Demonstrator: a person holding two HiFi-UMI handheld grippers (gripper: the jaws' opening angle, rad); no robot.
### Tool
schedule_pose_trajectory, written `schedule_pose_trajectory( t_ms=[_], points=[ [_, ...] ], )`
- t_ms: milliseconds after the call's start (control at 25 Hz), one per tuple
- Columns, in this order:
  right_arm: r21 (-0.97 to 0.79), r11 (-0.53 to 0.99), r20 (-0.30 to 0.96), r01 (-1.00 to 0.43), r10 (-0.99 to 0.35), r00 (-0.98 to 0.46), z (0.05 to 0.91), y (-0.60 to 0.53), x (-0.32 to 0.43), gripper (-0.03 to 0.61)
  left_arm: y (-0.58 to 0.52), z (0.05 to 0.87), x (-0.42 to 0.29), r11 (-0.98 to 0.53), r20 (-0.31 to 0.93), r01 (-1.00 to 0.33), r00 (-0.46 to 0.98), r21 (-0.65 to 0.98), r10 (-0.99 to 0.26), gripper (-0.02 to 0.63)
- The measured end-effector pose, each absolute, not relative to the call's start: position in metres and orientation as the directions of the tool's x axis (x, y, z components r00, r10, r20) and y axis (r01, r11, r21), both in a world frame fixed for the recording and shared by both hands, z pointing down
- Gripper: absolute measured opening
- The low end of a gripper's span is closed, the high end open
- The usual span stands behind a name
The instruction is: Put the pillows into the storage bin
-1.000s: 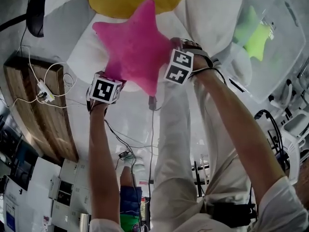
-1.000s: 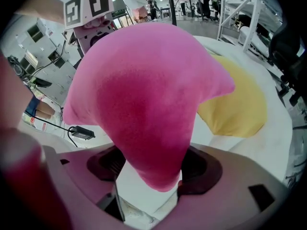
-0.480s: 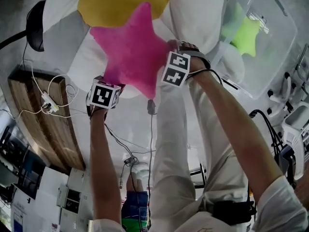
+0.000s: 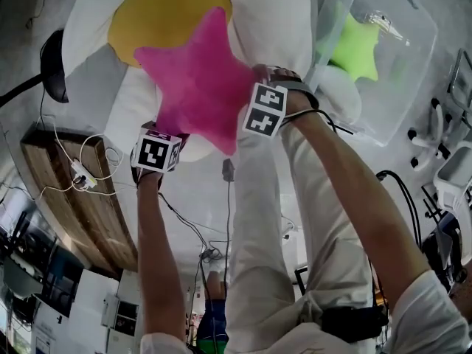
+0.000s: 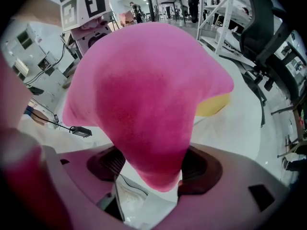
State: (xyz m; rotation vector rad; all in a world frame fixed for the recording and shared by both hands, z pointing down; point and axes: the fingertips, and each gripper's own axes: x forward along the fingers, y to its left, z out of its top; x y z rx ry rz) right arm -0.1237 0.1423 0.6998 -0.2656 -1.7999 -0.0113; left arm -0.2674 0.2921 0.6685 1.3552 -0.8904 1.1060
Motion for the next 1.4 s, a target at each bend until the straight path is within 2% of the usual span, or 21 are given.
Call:
schedule_pose_trajectory(
  t_ms=[640, 1400],
  points=[
    [-0.107, 0.994, 0.962, -0.006, 0.102, -0.254, 0.651, 0.063, -0.038, 0.354, 0.187, 0.623, -0.203, -0.288, 0.961, -0.918, 0.273, 0.272, 0.037, 0.330],
    [-0.079, 0.975, 0.959, -0.209, 0.017, -0.283, 0.636, -0.015, 0.079, 0.356, 0.080, 0.607, -0.104, -0.457, 0.963, -0.851, 0.261, 0.259, 0.060, 0.328]
  ],
)
